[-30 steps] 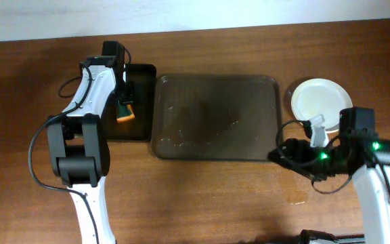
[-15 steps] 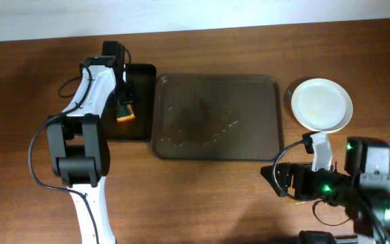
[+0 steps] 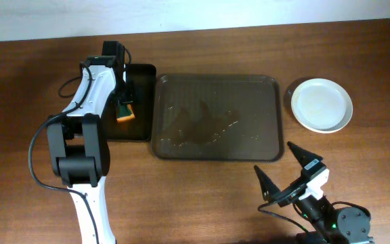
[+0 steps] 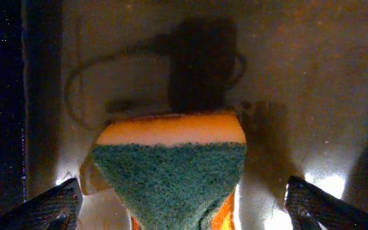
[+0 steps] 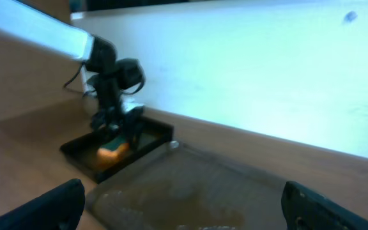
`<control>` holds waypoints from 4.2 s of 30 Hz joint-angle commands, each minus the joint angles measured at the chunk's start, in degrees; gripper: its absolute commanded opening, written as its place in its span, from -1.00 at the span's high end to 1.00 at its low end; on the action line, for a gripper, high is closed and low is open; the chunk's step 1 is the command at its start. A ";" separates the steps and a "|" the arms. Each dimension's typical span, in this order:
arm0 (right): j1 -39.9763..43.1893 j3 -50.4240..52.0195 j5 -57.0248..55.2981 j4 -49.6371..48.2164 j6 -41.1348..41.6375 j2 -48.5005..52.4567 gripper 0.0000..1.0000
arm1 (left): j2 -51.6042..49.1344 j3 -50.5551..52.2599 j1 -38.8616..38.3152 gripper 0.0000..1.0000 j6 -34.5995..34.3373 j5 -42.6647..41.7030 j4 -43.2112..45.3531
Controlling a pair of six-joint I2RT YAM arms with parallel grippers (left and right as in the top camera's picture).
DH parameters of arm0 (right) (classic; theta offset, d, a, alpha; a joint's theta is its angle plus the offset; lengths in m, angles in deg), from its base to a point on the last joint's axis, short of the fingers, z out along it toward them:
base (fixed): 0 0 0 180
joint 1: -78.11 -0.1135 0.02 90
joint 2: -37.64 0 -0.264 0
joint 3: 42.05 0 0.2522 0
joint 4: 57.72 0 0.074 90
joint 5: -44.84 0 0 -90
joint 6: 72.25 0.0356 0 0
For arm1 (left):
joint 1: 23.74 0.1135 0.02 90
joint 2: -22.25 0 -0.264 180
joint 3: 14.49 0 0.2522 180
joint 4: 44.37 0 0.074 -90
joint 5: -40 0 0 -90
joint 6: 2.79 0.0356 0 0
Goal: Clean dirty plates on tray and stack at the side
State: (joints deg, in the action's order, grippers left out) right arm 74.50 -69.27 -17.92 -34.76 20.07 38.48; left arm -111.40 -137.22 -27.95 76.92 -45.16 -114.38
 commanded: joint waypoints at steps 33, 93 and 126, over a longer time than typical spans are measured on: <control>-0.39 13.14 -27.91 -4.55 -11.76 -0.66 -0.97 | -0.50 0.17 -0.02 -0.99 0.13 -0.37 0.02; -0.39 13.14 -27.93 -4.55 -11.74 -0.66 -0.97 | 116.58 108.43 7.21 -0.99 0.11 7.02 63.69; -0.39 13.14 -27.91 -4.55 -11.74 -0.66 -0.97 | 133.33 108.45 5.33 -0.99 15.39 -0.52 51.65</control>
State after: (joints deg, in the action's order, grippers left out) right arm 74.48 -56.44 -45.35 -39.66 8.47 38.22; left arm 21.36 -28.90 -22.35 92.37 -46.16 -62.40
